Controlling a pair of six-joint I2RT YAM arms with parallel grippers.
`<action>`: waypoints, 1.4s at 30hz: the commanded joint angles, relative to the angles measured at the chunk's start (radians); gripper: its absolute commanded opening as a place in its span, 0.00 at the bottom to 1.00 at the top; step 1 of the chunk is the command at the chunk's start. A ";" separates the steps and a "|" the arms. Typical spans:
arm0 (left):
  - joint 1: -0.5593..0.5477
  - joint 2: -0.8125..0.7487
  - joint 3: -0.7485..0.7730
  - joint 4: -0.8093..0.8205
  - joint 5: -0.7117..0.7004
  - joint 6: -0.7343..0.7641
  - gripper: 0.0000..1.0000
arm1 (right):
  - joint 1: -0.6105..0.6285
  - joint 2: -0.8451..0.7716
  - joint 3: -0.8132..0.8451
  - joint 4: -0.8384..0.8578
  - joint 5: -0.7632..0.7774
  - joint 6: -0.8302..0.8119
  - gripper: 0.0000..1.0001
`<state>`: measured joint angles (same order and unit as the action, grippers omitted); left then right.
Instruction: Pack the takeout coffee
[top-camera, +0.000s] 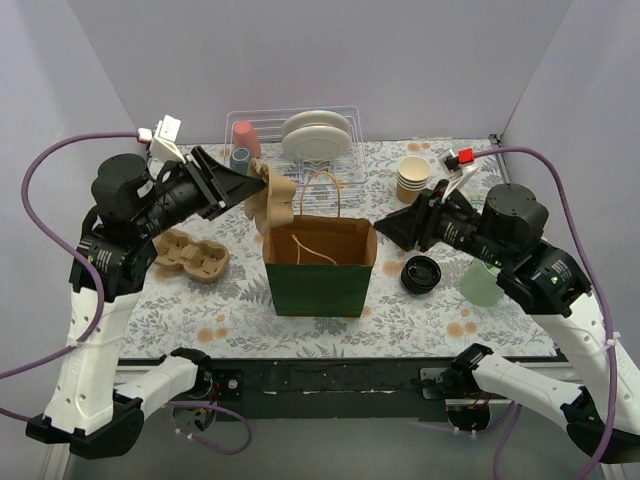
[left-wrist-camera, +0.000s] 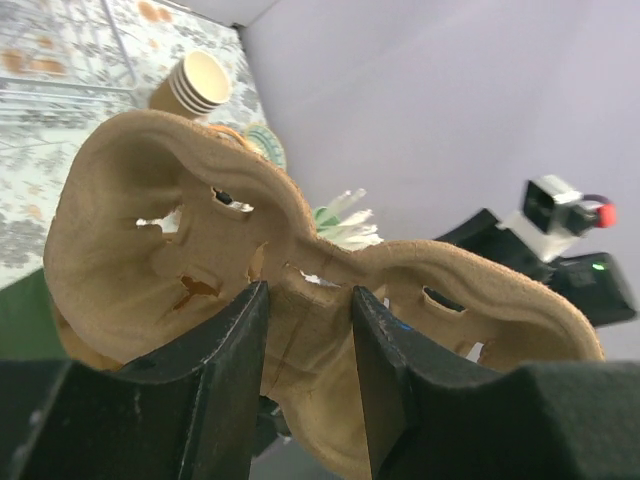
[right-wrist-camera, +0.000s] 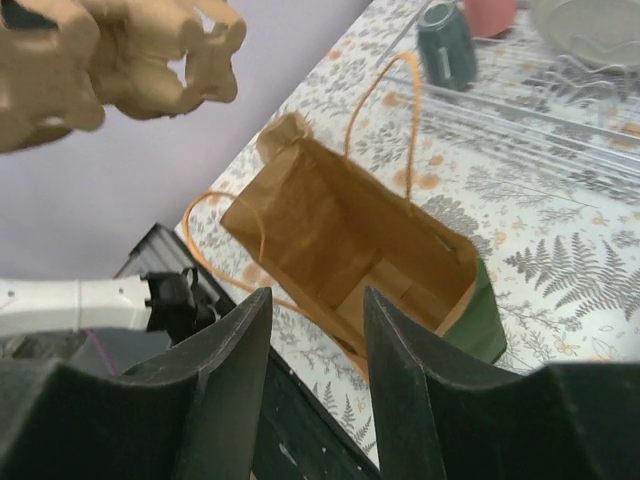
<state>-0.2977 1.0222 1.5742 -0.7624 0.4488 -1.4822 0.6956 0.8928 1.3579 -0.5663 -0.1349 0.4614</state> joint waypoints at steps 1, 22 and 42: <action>-0.003 -0.045 -0.057 0.094 0.115 -0.139 0.22 | 0.002 -0.011 -0.083 0.080 -0.242 -0.145 0.50; -0.011 -0.016 -0.102 0.069 0.050 -0.372 0.23 | 0.002 0.001 0.042 -0.027 0.032 -0.210 0.52; -0.023 0.101 -0.020 -0.233 0.044 -0.372 0.23 | 0.002 0.224 0.210 -0.073 -0.149 -0.158 0.51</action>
<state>-0.3103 1.1484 1.5818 -0.9428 0.4938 -1.8713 0.6960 1.1175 1.5646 -0.7200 -0.2584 0.2874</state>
